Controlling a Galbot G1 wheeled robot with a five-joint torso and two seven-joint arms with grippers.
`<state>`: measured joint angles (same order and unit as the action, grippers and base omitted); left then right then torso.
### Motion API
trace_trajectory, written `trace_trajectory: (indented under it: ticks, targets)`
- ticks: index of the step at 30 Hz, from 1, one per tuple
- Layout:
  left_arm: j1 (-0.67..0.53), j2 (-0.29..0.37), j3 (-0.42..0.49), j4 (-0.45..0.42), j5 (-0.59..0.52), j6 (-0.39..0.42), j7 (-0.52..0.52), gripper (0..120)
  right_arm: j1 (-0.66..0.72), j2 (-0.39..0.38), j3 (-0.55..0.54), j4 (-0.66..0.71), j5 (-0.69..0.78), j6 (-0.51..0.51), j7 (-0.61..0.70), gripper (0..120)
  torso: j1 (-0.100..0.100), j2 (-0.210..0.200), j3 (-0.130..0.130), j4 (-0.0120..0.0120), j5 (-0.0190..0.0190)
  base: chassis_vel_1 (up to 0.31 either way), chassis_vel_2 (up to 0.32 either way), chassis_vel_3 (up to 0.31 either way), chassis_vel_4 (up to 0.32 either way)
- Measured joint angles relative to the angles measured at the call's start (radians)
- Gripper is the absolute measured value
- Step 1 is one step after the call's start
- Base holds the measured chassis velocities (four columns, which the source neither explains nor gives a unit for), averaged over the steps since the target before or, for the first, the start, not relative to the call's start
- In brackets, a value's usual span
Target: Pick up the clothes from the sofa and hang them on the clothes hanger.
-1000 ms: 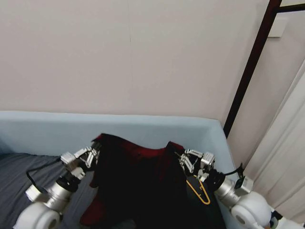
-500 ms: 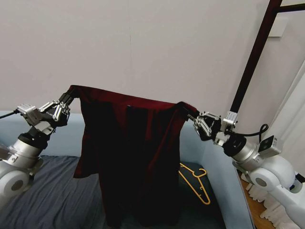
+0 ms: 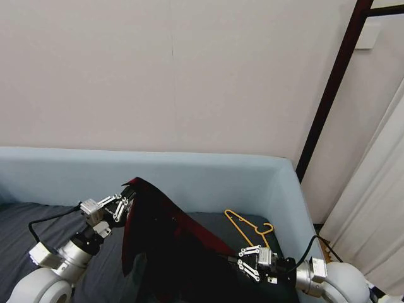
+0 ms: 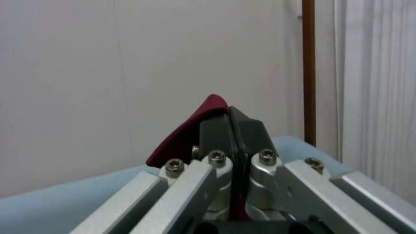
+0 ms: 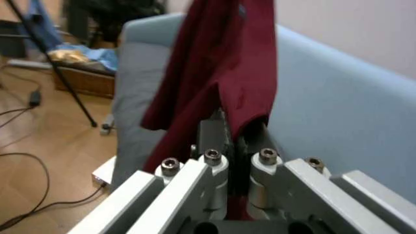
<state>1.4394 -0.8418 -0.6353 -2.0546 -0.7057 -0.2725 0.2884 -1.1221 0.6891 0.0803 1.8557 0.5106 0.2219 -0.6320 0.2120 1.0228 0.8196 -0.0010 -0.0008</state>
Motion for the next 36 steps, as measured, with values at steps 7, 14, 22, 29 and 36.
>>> trace_trajectory:
  ticks: [7,14,22,29,36]
  targets:
    - [-0.005,-0.008,0.005,0.024,0.027,0.012,-0.005,0,-0.132,0.015,0.006,-0.004,0.097,-0.116,0.088,29,0.0,0.0,0.0,-0.0006,0.0001,0.0,0.0,0.0,0.0]
    - [-0.009,-0.007,0.005,0.027,0.028,0.017,-0.005,0,-0.145,0.032,-0.013,-0.036,0.052,-0.189,0.256,49,0.0,0.0,0.0,-0.0003,-0.0001,0.0,0.0,0.0,0.0]
    - [-0.009,-0.004,0.006,0.025,0.023,0.021,-0.005,0,0.089,0.177,-0.153,-0.205,0.148,-0.362,0.827,81,0.0,0.0,0.0,0.0003,0.0,0.0,0.0,0.0,0.0]
    - [0.001,-0.007,-0.003,0.015,0.02,0.024,-0.022,0,0.272,0.321,-0.172,-0.459,0.185,-0.428,0.803,100,0.0,0.0,0.0,-0.0002,-0.0001,0.0,0.0,0.0,0.0]
    - [0.011,-0.001,-0.012,-0.01,0.011,0.024,-0.035,0,0.388,0.43,-0.134,-0.651,0.164,-0.584,0.803,100,0.0,0.0,0.0,-0.0002,-0.0002,0.0,0.0,0.0,0.0]
